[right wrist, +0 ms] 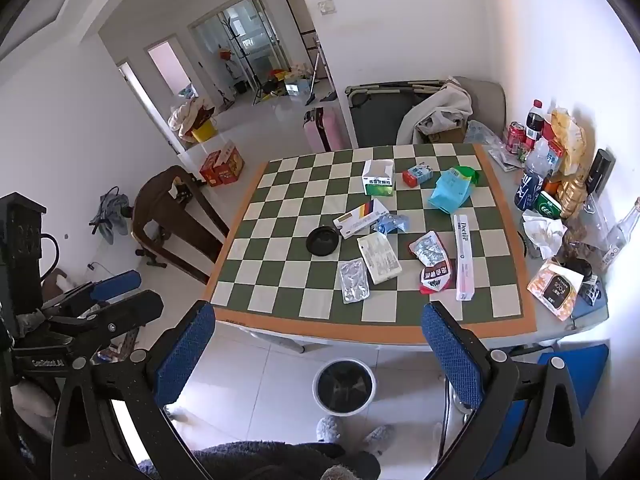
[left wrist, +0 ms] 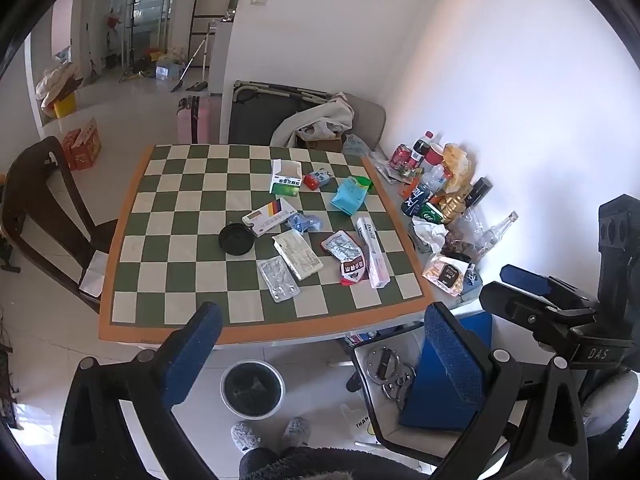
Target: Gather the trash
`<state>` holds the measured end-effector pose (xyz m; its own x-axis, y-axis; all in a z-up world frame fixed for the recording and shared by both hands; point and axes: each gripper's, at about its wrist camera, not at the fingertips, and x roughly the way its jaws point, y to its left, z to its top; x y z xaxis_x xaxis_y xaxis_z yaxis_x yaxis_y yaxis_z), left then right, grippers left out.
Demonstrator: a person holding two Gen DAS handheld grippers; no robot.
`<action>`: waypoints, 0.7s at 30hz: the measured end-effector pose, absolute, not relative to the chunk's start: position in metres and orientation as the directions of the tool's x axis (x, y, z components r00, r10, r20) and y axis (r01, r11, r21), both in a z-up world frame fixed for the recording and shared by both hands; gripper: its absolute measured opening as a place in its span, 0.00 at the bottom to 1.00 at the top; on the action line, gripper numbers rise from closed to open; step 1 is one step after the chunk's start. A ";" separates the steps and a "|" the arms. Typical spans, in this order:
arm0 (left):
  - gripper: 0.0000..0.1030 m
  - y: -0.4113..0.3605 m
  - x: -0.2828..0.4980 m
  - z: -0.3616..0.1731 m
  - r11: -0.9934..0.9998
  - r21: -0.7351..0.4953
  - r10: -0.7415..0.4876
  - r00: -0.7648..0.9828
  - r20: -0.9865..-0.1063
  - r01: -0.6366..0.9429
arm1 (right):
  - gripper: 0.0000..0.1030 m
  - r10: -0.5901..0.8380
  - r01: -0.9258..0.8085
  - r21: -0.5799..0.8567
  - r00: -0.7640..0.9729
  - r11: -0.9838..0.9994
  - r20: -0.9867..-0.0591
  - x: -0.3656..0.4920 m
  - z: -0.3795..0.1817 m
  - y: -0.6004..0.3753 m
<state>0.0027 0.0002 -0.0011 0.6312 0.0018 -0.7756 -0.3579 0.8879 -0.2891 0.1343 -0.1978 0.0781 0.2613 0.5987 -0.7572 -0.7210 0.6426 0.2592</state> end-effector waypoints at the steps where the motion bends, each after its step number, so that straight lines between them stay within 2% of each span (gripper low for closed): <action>1: 1.00 0.000 0.004 -0.001 0.887 -0.289 0.003 0.631 -0.775 -0.359 | 1.00 0.598 -0.721 0.259 0.261 0.642 -0.758 0.134 0.078 -0.198; 21: 1.00 -0.012 0.003 0.002 0.891 -0.308 -0.020 0.649 -0.761 -0.334 | 1.00 0.601 -0.726 0.266 0.246 0.634 -0.760 0.131 0.078 -0.194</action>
